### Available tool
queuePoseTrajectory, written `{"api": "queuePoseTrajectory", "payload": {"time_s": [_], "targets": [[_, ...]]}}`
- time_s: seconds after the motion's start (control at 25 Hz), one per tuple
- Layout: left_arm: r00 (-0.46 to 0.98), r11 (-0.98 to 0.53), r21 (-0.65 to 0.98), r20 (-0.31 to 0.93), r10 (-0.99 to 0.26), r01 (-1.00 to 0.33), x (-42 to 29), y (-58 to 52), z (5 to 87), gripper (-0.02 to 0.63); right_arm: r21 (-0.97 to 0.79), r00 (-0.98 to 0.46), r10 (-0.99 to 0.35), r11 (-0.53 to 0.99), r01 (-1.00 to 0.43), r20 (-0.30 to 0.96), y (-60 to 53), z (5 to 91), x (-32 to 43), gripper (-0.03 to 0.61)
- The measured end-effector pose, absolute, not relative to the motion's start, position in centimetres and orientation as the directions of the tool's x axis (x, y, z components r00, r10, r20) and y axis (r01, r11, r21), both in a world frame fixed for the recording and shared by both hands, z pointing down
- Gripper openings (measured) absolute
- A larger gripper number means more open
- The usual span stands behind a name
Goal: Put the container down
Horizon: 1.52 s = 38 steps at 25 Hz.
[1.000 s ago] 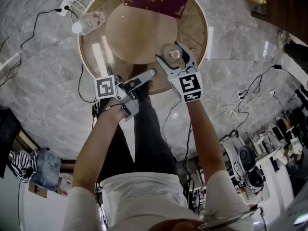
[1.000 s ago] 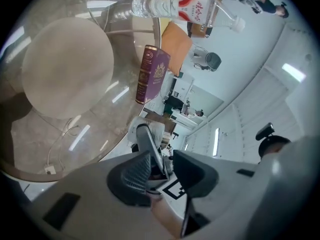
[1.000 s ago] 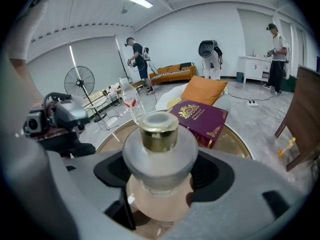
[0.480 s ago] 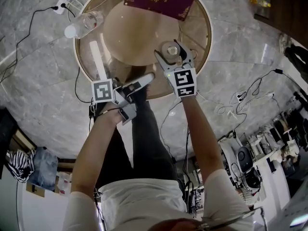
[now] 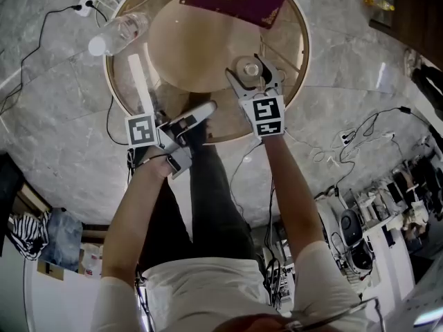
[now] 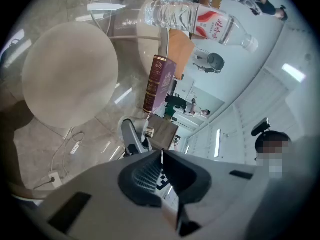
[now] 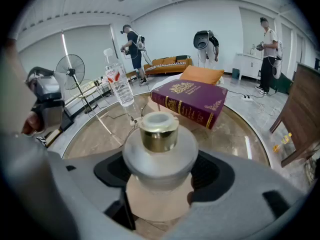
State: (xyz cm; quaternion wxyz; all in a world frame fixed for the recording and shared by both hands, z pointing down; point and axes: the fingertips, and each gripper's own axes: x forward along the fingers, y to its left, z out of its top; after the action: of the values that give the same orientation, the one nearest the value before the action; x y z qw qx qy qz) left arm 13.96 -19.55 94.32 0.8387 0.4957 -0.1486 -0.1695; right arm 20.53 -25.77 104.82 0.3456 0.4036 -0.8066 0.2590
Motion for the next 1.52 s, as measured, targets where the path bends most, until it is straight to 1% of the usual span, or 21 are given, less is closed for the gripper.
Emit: {"api": "queuePoseTrajectory", "payload": {"time_s": [0.36, 0.64, 0.76, 0.84, 0.88, 0.96, 1.12, 1.2, 1.36, 1.52], "targets": [[0.902, 0.450, 0.883, 0.080, -0.425, 0.134, 13.7, -19.4, 94.8, 0.017, -0.112, -0.414, -0.502, 0.526, -0.843, 0.759, -25.6, 105.5, 21.1, 0.336], [0.905, 0.453, 0.882, 0.082, -0.417, 0.129, 13.8, -19.0, 94.7, 0.017, -0.054, -0.389, -0.496, 0.562, -0.825, 0.777, -24.9, 106.0, 21.2, 0.337], [0.906, 0.454, 0.882, 0.087, -0.415, 0.124, 13.9, -19.0, 94.9, 0.017, -0.055, -0.384, -0.489, 0.560, -0.827, 0.783, -24.8, 106.5, 21.0, 0.339], [0.906, 0.456, 0.882, 0.091, -0.413, 0.119, 14.0, -18.8, 95.0, 0.017, -0.061, -0.376, -0.477, 0.552, -0.831, 0.794, -24.7, 107.0, 21.2, 0.346], [0.906, 0.457, 0.882, 0.094, -0.412, 0.117, 14.1, -18.7, 94.9, 0.017, -0.063, -0.371, -0.473, 0.548, -0.834, 0.799, -24.7, 107.1, 21.2, 0.364], [0.909, 0.458, 0.882, 0.098, -0.406, 0.110, 14.2, -18.5, 94.4, 0.017, -0.063, -0.366, -0.474, 0.541, -0.839, 0.801, -24.7, 106.7, 21.3, 0.379], [0.921, 0.444, 0.893, 0.108, -0.375, 0.076, 14.2, -18.0, 92.9, 0.017, -0.059, -0.376, -0.487, 0.548, -0.834, 0.788, -25.1, 104.2, 21.3, 0.377], [0.922, 0.433, 0.900, 0.124, -0.367, 0.052, 14.0, -17.6, 92.2, 0.017, -0.065, -0.386, -0.487, 0.553, -0.831, 0.784, -25.2, 102.7, 21.2, 0.365], [0.923, 0.428, 0.904, 0.155, -0.352, 0.011, 13.6, -16.5, 90.3, 0.017, -0.064, -0.390, -0.501, 0.550, -0.832, 0.773, -25.3, 99.1, 21.3, 0.316], [0.936, 0.390, 0.920, 0.175, -0.304, -0.045, 13.5, -15.5, 87.0, 0.017, -0.065, -0.399, -0.514, 0.550, -0.832, 0.759, -25.0, 95.0, 21.3, 0.223]]}}
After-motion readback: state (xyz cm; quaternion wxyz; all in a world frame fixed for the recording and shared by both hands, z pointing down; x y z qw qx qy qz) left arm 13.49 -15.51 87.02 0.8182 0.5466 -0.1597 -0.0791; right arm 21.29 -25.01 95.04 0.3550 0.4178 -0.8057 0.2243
